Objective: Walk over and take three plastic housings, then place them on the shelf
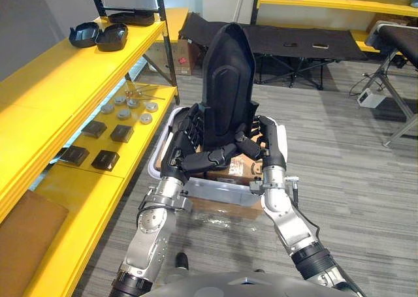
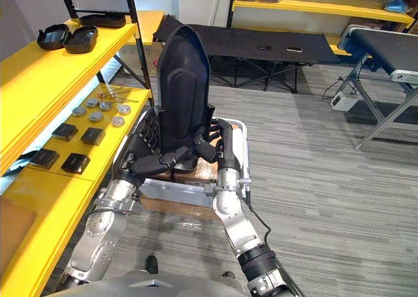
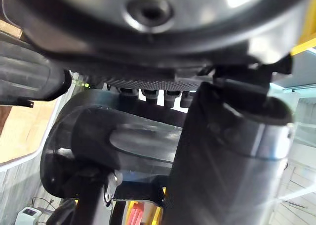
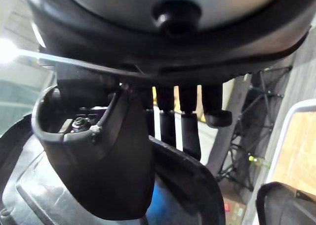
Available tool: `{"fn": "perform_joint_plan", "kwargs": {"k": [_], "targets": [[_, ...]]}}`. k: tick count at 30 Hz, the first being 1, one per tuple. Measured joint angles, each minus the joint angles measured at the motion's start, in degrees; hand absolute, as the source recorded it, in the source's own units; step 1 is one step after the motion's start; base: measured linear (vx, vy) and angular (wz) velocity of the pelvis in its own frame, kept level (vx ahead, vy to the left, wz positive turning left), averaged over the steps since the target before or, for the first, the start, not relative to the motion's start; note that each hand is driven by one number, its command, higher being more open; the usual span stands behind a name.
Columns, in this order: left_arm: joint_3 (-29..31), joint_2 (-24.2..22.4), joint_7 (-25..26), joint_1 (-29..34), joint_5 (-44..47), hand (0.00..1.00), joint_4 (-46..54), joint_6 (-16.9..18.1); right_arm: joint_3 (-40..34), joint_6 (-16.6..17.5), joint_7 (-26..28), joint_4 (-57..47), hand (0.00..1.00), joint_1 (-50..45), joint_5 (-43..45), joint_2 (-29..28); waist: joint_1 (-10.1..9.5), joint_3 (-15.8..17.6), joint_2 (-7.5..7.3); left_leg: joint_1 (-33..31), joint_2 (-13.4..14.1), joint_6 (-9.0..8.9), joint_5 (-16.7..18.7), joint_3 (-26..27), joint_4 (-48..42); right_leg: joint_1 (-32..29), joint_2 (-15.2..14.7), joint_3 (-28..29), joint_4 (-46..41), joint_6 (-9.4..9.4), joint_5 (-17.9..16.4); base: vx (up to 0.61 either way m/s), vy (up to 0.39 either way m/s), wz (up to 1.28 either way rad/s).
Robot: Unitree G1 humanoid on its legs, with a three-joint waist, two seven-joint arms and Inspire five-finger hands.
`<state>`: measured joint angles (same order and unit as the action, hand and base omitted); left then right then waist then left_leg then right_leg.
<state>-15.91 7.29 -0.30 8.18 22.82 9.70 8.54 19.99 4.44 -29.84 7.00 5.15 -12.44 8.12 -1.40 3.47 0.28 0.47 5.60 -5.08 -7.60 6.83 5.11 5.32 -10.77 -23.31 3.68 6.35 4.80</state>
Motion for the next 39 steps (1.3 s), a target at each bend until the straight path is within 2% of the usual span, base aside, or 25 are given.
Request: {"fn": "perform_joint_plan", "kwargs": {"k": [5, 8, 12, 20, 25, 32, 33, 39], "targets": [[-0.04, -0.03, 2.0, 0.0, 7.76, 1.0, 0.0, -0.13, 1.59, 0.07, 1.74, 0.4, 0.0, -0.13, 2.12, 0.13, 0.13, -1.69, -0.08, 0.07, 0.01, 0.03, -0.02, 0.15, -0.01, 0.13, 0.06, 0.02, 0.41, 0.05, 0.07, 0.0, 0.0, 0.0], [0.04, -0.03, 3.89, 0.0, 10.31, 1.0, -0.13, -0.15, 2.71, 1.59, 2.75, 1.28, 0.0, -0.13, 2.12, 0.25, 0.0, -1.81, -0.14, 0.18, 0.0, 0.04, -0.04, 0.16, -0.02, 0.25, 0.06, 0.0, 0.41, 0.05, 0.08, 0.0, 0.0, 0.0], [0.66, -0.04, 6.03, 0.0, 12.79, 1.0, -0.41, -0.15, 3.71, 1.7, 2.93, 1.34, 0.0, -0.12, 2.12, 0.27, -0.13, -1.98, -0.41, 0.54, -0.01, 0.02, -0.02, 0.08, 0.0, 0.67, 0.06, -0.12, 0.41, 0.07, 0.09, 0.0, 0.0, 0.0], [1.8, -0.08, 6.42, 0.0, 12.75, 1.0, -0.94, -0.15, 4.7, 2.34, 2.93, 1.35, 0.0, -0.13, 2.11, 0.28, -0.1, -2.75, -1.59, 0.78, 0.03, -0.05, 0.04, 0.12, 0.02, 0.8, 0.09, -0.08, 0.33, -0.11, -0.07, 0.0, 0.0, 0.0], [3.46, -0.17, 6.57, 0.0, 12.44, 1.0, -1.46, -1.24, 6.02, 4.18, 3.2, 1.35, 0.0, -0.13, 2.11, 1.24, -0.1, -2.79, -1.65, 0.85, 0.06, -0.53, 0.4, 0.12, 0.02, 0.79, 0.09, -0.06, 0.25, -0.1, -0.09, 0.0, 0.0, 0.0], [4.49, -0.16, 6.69, 0.0, 11.84, 1.0, -3.04, -1.39, 6.6, 4.93, 5.36, 1.35, 0.0, -0.13, 2.16, 1.42, -0.14, -3.07, -2.07, 0.85, 0.07, -0.54, 0.41, 0.14, 0.02, 0.78, 0.09, -0.04, 0.26, -0.12, -0.09, 0.0, 0.0, 0.0], [4.61, -0.16, 6.73, 0.0, 11.5, 0.0, -3.05, -1.39, 6.6, 5.19, 5.63, 1.35, 0.0, -0.13, 2.16, 1.42, -0.14, -3.16, -2.19, 0.85, 0.07, -0.54, 0.41, 0.14, 0.01, 0.78, 0.09, -0.03, 0.27, -0.12, -0.09, 0.0, 0.0, 0.0], [5.13, -0.13, 6.74, 0.0, 9.49, 0.0, -3.96, -1.37, 7.22, 6.16, 6.92, 1.35, 0.0, -0.12, 2.15, 1.54, -0.15, -3.51, -2.7, 0.96, 0.07, -0.56, 0.42, 0.2, 0.01, 0.8, 0.1, 0.06, 0.24, -0.18, -0.13, 0.0, 0.0, 0.0]]}}
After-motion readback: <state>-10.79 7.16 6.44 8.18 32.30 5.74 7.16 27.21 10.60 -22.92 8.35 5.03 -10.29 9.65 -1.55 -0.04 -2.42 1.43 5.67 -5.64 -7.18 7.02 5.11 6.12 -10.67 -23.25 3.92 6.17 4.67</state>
